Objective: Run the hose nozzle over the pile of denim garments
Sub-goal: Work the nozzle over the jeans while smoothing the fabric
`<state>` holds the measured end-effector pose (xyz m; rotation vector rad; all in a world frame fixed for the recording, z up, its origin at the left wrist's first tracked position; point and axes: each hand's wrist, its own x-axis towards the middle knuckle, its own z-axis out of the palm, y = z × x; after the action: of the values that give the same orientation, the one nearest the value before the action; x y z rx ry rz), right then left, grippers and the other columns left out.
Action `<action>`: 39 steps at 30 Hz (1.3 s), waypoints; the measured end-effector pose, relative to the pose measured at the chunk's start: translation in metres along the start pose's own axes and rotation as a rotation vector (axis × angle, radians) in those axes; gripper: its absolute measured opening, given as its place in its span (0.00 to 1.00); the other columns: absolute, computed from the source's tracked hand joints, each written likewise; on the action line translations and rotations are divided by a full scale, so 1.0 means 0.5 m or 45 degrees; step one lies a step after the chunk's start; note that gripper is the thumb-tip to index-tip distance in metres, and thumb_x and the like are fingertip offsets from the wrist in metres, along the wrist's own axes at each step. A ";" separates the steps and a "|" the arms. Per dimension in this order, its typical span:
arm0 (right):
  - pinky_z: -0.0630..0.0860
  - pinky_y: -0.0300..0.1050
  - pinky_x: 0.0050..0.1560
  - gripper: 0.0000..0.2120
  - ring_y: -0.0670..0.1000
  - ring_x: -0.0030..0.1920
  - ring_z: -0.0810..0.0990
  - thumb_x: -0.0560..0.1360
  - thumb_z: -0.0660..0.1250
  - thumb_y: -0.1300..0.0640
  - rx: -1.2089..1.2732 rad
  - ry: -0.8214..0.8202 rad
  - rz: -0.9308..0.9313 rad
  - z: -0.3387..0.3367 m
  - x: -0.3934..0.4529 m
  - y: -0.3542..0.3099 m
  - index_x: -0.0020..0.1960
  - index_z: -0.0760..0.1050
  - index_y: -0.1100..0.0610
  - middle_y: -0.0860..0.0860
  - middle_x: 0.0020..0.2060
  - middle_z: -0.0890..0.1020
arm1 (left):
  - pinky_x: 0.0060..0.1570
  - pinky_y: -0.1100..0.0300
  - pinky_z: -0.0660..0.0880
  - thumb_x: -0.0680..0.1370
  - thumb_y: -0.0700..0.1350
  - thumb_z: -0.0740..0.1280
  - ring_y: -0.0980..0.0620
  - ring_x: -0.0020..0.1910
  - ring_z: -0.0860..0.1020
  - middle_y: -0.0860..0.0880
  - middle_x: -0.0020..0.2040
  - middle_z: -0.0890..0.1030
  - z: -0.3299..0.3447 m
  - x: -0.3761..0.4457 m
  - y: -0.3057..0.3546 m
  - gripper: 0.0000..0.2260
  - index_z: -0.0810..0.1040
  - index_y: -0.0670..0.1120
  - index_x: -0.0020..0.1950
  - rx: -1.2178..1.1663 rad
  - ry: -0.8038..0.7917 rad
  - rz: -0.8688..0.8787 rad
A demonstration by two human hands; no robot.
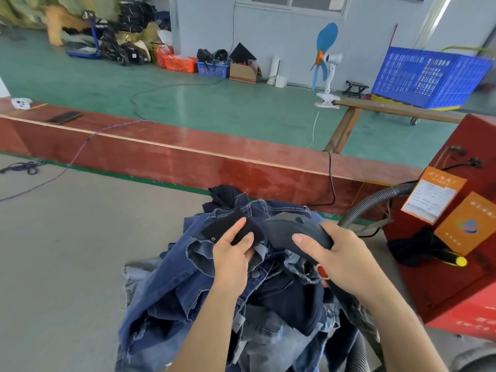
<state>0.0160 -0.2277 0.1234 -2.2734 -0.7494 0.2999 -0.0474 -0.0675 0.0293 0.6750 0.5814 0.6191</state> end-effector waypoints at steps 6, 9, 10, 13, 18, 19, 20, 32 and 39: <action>0.75 0.43 0.32 0.15 0.49 0.23 0.79 0.74 0.64 0.37 -0.114 -0.097 0.023 0.027 0.007 -0.009 0.44 0.72 0.49 0.42 0.23 0.77 | 0.46 0.62 0.81 0.79 0.27 0.57 0.51 0.46 0.84 0.45 0.49 0.84 -0.005 -0.006 0.012 0.18 0.75 0.43 0.63 0.013 -0.107 -0.049; 0.72 0.42 0.31 0.16 0.46 0.26 0.78 0.74 0.63 0.36 -0.225 -0.060 0.047 0.041 0.015 -0.015 0.43 0.71 0.49 0.45 0.23 0.77 | 0.48 0.62 0.80 0.79 0.25 0.56 0.52 0.49 0.83 0.46 0.54 0.82 -0.008 -0.009 0.013 0.21 0.75 0.44 0.63 0.095 -0.144 -0.045; 0.70 0.42 0.31 0.17 0.46 0.28 0.78 0.74 0.62 0.36 -0.255 -0.016 0.052 0.043 0.018 -0.018 0.42 0.70 0.49 0.46 0.25 0.76 | 0.48 0.61 0.80 0.78 0.25 0.56 0.52 0.50 0.82 0.45 0.54 0.82 -0.009 -0.010 0.013 0.21 0.75 0.45 0.64 0.102 -0.152 -0.045; 0.70 0.43 0.32 0.18 0.48 0.31 0.78 0.74 0.62 0.35 -0.195 0.154 0.065 0.038 0.022 -0.019 0.40 0.69 0.50 0.47 0.27 0.77 | 0.48 0.61 0.80 0.77 0.23 0.55 0.50 0.53 0.81 0.46 0.56 0.81 -0.012 -0.011 0.017 0.25 0.75 0.47 0.63 0.097 -0.158 -0.034; 0.71 0.44 0.30 0.18 0.49 0.24 0.77 0.74 0.64 0.37 -0.015 0.063 0.039 0.011 0.013 -0.013 0.42 0.72 0.53 0.49 0.23 0.76 | 0.51 0.59 0.77 0.75 0.21 0.53 0.49 0.53 0.81 0.46 0.55 0.81 -0.010 -0.015 0.020 0.28 0.73 0.48 0.64 0.096 -0.175 -0.029; 0.73 0.44 0.30 0.18 0.49 0.23 0.78 0.74 0.64 0.37 -0.014 0.003 0.038 0.014 0.010 -0.014 0.43 0.72 0.53 0.49 0.22 0.75 | 0.50 0.59 0.78 0.75 0.21 0.53 0.49 0.52 0.82 0.46 0.54 0.82 -0.009 -0.015 0.019 0.28 0.73 0.48 0.65 0.088 -0.184 -0.031; 0.74 0.45 0.31 0.18 0.49 0.23 0.78 0.74 0.64 0.37 -0.036 -0.051 0.037 0.020 0.007 -0.015 0.43 0.72 0.52 0.48 0.22 0.75 | 0.49 0.59 0.79 0.75 0.21 0.52 0.50 0.50 0.83 0.46 0.52 0.83 -0.008 -0.016 0.019 0.28 0.73 0.48 0.64 0.074 -0.192 -0.034; 0.72 0.45 0.34 0.18 0.50 0.31 0.79 0.74 0.62 0.35 -0.096 0.174 0.062 0.029 0.018 -0.023 0.41 0.70 0.50 0.48 0.27 0.77 | 0.46 0.62 0.79 0.75 0.21 0.53 0.51 0.48 0.82 0.47 0.54 0.82 -0.006 -0.023 0.017 0.29 0.72 0.49 0.66 0.176 -0.202 -0.021; 0.71 0.42 0.31 0.15 0.46 0.22 0.79 0.74 0.62 0.35 -0.143 -0.093 0.033 0.035 0.003 -0.018 0.41 0.69 0.46 0.42 0.22 0.77 | 0.49 0.59 0.79 0.75 0.20 0.52 0.50 0.51 0.82 0.42 0.58 0.79 -0.003 -0.027 0.018 0.30 0.70 0.48 0.69 0.098 -0.217 -0.041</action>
<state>0.0061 -0.2117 0.1172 -2.3901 -0.7926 0.3628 -0.0607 -0.0704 0.0386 0.7813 0.4586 0.5053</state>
